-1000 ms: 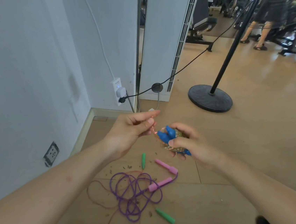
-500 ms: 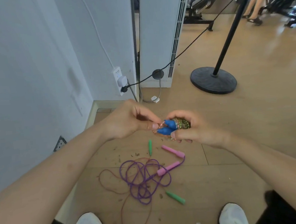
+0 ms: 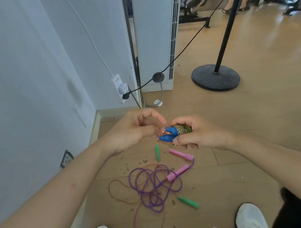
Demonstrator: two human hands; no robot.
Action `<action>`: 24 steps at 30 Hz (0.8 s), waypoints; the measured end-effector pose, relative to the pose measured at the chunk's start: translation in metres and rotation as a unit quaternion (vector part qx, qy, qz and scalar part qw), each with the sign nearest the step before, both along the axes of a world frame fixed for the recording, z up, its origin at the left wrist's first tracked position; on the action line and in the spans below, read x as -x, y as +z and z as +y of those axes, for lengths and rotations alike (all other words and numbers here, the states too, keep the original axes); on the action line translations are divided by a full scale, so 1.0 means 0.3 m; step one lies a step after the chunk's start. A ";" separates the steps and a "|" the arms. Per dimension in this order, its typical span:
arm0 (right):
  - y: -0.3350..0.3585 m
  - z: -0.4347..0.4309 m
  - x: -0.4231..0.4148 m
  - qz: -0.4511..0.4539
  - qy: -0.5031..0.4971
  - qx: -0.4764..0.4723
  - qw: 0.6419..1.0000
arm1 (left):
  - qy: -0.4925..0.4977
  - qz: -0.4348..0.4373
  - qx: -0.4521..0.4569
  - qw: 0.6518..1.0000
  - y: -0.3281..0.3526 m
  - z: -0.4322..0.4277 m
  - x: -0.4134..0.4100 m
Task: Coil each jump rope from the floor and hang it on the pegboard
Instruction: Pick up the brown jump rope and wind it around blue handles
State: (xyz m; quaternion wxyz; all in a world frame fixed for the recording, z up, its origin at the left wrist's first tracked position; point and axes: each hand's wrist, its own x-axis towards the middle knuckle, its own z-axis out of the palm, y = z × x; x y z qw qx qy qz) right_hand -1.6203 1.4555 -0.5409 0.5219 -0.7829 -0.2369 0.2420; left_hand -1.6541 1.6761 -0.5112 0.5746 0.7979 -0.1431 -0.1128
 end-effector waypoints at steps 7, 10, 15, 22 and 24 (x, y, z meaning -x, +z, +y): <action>0.011 0.009 0.011 -0.022 -0.024 -0.007 0.999 | 0.038 -0.118 -0.030 0.992 -0.032 -0.030 0.018; 0.022 0.012 0.018 -0.009 -0.027 -0.026 0.999 | 0.078 -0.119 -0.017 0.990 -0.043 -0.025 0.004; 0.018 0.019 0.023 0.005 -0.049 -0.030 0.998 | 0.167 -0.112 0.015 0.979 -0.048 -0.030 -0.011; 0.024 0.019 0.042 -0.125 -0.029 0.025 0.991 | 0.267 -0.002 0.146 0.953 -0.058 -0.007 -0.050; 0.011 0.020 0.057 -0.219 -0.035 0.042 0.974 | 0.284 0.017 0.161 0.945 -0.058 -0.005 -0.056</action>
